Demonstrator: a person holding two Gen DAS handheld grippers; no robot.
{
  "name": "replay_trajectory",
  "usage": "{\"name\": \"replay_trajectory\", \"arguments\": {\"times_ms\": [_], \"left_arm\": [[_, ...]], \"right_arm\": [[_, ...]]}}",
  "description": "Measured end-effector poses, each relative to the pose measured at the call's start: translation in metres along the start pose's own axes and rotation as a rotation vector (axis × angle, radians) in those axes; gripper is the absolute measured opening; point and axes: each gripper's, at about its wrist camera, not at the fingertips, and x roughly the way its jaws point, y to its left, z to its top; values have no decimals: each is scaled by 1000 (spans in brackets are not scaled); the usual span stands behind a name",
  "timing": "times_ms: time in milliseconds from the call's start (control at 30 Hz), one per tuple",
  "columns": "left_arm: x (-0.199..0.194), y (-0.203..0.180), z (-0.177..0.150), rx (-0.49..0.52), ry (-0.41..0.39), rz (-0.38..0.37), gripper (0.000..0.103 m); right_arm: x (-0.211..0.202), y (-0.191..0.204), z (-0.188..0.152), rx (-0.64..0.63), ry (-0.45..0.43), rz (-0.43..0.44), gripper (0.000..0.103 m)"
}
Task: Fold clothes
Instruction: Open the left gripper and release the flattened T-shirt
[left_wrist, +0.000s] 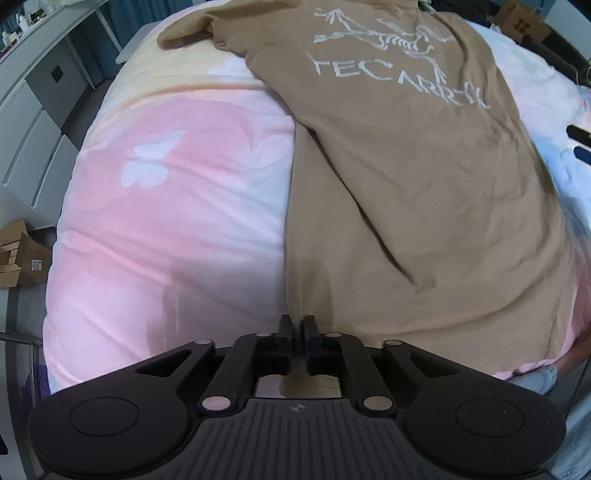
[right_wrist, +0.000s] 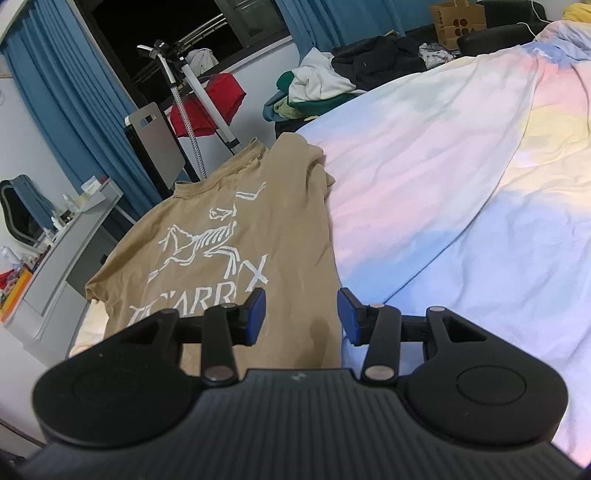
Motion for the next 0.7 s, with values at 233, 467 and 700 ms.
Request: {"name": "replay_trajectory", "arguments": {"times_ms": [233, 467, 700], "left_arm": [[-57, -11, 4, 6, -221, 30, 64], [-77, -57, 35, -34, -438, -35, 81], [-28, -108, 93, -40, -499, -97, 81]], "right_arm": [[-2, 5, -1, -2, -10, 35, 47], [-4, 8, 0, 7, -34, 72, 47], [-3, -13, 3, 142, -39, 114, 47]]}}
